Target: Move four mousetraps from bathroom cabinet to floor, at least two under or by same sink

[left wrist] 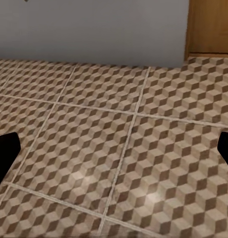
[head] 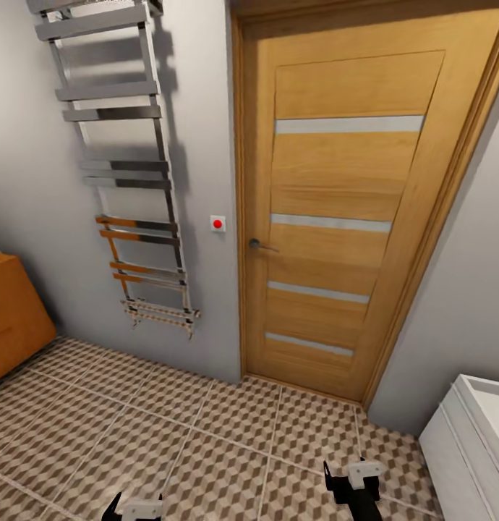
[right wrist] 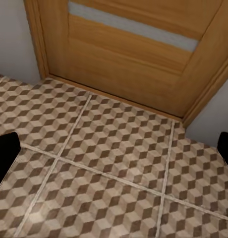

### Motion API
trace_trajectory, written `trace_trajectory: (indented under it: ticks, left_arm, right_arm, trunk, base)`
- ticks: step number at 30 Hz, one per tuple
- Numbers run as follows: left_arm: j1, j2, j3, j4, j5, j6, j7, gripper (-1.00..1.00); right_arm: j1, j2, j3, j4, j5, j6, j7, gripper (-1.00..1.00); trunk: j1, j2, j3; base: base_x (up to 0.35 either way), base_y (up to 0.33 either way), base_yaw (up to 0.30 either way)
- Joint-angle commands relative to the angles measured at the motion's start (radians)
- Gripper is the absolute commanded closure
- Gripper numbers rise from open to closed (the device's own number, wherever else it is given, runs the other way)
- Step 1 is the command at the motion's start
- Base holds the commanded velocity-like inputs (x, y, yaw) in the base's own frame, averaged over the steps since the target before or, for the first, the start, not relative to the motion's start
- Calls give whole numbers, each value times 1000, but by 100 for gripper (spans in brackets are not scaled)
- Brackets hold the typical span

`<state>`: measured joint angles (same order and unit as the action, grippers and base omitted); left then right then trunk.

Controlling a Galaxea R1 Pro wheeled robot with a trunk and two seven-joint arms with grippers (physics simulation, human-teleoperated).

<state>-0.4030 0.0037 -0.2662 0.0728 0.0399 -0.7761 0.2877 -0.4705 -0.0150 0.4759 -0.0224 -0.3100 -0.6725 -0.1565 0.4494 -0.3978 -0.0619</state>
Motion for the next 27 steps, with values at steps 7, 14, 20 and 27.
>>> trace_trajectory:
  ticks: [7, 14, 20, 27]
  left_arm:
    - [-2, -1, -8, 4, 4, -5, 4, -100]
    - [-2, -1, -8, 4, 5, -5, 4, -100]
    - [-2, -1, -8, 4, 4, -5, 4, -100]
    - [-2, -1, -8, 4, 4, -5, 4, -100]
  right_arm:
    - [0, 0, 9, -1, -3, -1, -6, -100]
    - [0, 0, 9, -1, -3, -1, -6, -100]
    - [0, 0, 9, -1, -3, -1, -6, -100]
    - [0, 0, 9, -1, -3, -1, -6, -100]
  trunk:
    - [1, -2, -2]
    - [1, -2, -2]
    - [1, -2, -2]
    - [1, -2, -2]
  base:
    - [0, 0, 258]
    - [0, 0, 257]
    - [0, 0, 258]
    - [0, 0, 258]
